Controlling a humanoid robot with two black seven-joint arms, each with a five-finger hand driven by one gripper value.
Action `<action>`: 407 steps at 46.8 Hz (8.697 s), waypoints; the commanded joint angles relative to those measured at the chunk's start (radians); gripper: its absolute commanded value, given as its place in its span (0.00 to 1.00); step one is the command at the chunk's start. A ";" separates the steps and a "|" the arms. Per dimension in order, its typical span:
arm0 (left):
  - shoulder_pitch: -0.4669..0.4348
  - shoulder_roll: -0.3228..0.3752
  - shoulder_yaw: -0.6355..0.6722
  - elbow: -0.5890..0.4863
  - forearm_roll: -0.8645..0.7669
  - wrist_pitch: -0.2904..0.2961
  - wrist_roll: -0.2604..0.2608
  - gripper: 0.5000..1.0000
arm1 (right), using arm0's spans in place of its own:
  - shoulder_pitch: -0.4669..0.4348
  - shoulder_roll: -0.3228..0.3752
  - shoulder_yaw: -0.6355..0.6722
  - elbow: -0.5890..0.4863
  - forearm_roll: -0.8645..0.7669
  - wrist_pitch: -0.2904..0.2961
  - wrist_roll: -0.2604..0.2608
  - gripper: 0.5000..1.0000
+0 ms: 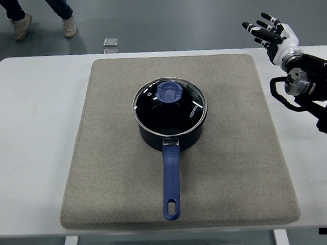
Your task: Lift the pot lid and place it to the right of the pot.
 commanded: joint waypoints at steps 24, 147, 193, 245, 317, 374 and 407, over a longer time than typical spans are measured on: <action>0.008 0.000 0.000 -0.002 0.000 -0.001 -0.001 1.00 | -0.003 -0.002 0.000 0.000 -0.001 0.000 0.000 0.80; 0.009 0.000 0.000 -0.002 0.000 -0.001 -0.001 1.00 | 0.123 -0.131 -0.012 -0.028 -0.421 0.182 -0.015 0.79; 0.009 0.000 0.000 -0.002 0.000 -0.001 -0.001 1.00 | 0.354 -0.278 -0.012 0.110 -1.036 0.658 0.184 0.77; 0.009 0.000 0.000 -0.002 0.000 -0.001 -0.001 1.00 | 0.428 -0.345 0.003 0.551 -1.617 0.517 0.305 0.74; 0.009 0.000 0.000 -0.002 0.000 -0.001 -0.001 1.00 | 0.224 -0.192 -0.047 0.517 -1.963 0.265 0.313 0.70; 0.009 0.000 0.000 -0.002 0.000 -0.001 -0.003 1.00 | 0.173 -0.115 -0.052 0.436 -1.992 0.216 0.313 0.70; 0.009 0.000 0.000 -0.002 0.000 -0.001 -0.003 1.00 | 0.164 -0.097 -0.052 0.402 -1.998 0.202 0.313 0.70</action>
